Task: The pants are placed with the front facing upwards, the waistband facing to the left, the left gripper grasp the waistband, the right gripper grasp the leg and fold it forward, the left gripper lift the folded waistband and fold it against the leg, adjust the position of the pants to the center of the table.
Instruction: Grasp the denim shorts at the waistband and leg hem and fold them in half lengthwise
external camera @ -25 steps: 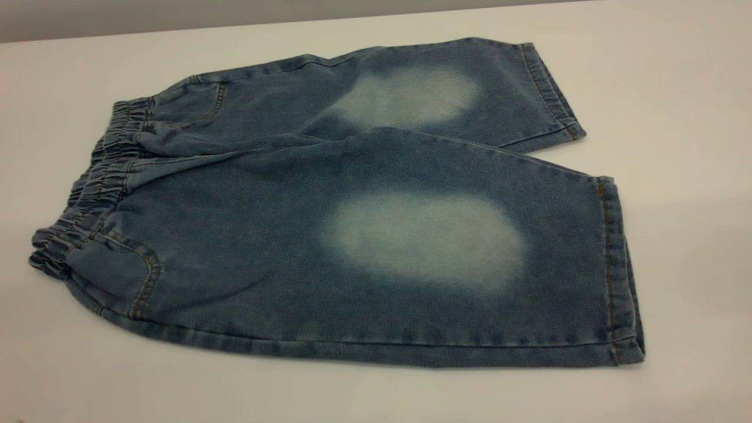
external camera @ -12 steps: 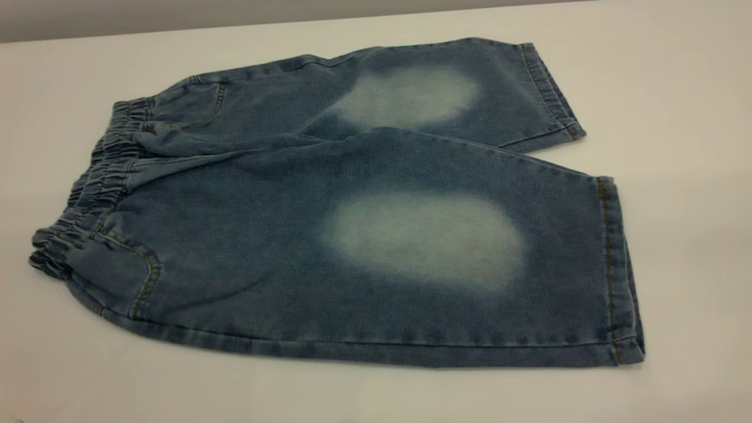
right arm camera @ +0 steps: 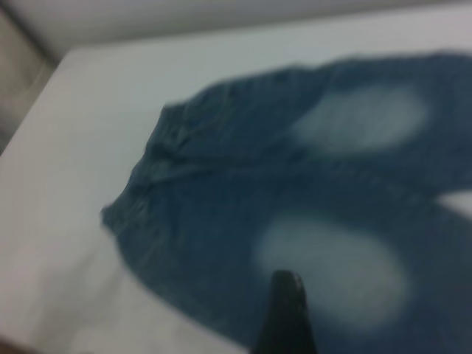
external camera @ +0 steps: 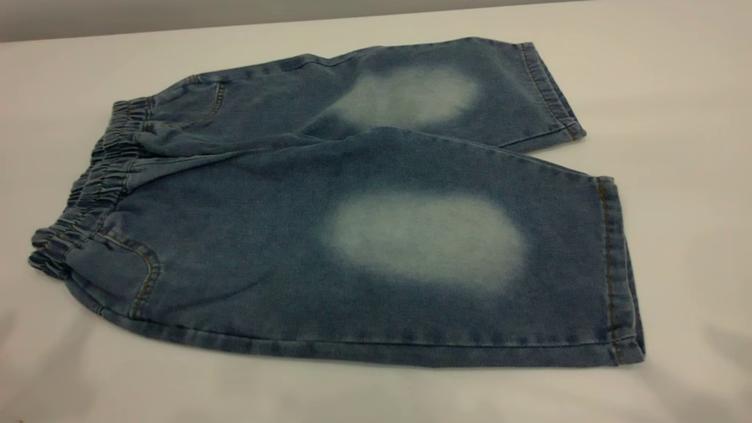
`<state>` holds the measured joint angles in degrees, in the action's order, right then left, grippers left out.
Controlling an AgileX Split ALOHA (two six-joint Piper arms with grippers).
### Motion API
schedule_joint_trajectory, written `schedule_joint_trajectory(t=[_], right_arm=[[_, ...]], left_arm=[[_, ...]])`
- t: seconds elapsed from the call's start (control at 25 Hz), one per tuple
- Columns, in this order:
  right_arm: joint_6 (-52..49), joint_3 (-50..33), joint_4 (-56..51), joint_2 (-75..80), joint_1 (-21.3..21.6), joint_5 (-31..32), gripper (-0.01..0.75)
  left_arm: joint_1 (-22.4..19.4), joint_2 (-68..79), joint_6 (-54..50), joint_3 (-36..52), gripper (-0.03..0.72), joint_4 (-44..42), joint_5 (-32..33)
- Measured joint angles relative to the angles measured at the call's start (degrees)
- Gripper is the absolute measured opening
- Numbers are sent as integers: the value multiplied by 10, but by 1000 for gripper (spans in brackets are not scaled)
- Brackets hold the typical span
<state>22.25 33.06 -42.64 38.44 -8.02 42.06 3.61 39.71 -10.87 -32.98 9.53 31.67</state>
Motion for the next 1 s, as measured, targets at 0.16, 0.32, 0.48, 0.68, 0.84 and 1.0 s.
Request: schedule_joint_trajectory(t=[0.16,0.32,0.48,0.68,0.84,1.0], right_arm=[[90,0,-91,83,0,5,498],[165,0,-163,152,0,12,498],[210,0,-191,202,0,15,498],[230,0,-191,223,0,18,498],[230,0,-191,223,0,18,498],[232,0,-192,223,0,20,498]], left_arm=[[0,99,-6,2,571,-3,-28],[-1,193,-23,2,571,4,-88],[-4,280,-26,4,571,-5,-97],[-54,357,-29,4,571,-5,-104],[-103,366,-24,7,571,-5,-81],[-112,370,-36,34,571,-3,-113]])
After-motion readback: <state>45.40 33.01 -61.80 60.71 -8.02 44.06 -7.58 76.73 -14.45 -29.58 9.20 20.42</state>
